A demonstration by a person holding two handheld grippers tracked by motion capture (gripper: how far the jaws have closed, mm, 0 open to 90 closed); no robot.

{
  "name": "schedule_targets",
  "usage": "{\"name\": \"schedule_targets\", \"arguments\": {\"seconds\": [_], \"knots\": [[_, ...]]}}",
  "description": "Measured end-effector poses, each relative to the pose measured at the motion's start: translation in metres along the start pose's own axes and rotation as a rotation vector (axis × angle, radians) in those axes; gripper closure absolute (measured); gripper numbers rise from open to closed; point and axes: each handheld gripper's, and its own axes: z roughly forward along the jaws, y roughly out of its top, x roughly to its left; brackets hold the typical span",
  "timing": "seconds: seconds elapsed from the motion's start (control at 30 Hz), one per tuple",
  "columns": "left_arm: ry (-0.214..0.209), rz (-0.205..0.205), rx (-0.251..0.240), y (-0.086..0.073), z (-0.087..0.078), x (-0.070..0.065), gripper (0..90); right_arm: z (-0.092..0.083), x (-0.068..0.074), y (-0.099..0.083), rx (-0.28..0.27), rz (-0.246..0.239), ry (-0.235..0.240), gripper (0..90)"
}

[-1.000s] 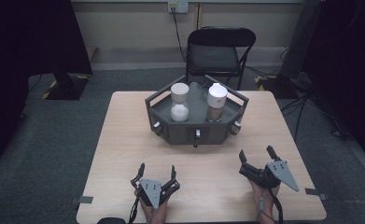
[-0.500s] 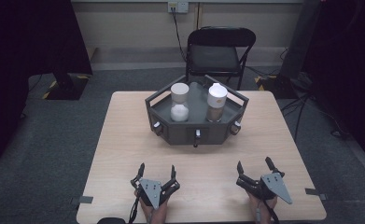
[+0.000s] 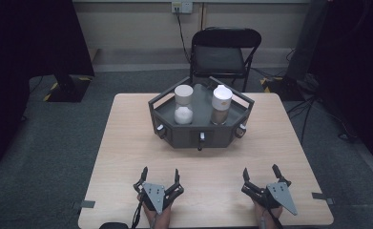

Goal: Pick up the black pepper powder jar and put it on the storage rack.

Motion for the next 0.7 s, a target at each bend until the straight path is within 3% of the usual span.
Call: {"name": "schedule_targets", "arguments": {"seconds": [0.1, 0.7], "knots": [[0.0, 0.0, 0.0, 0.0, 0.0, 0.0, 0.0, -0.0003, -0.0017, -0.0007, -0.003, 0.021, -0.002, 0.0], [0.0, 0.0, 0.0, 0.0, 0.0, 0.0, 0.0, 0.0001, -0.0011, 0.0002, 0.003, 0.017, -0.003, 0.0]]}}
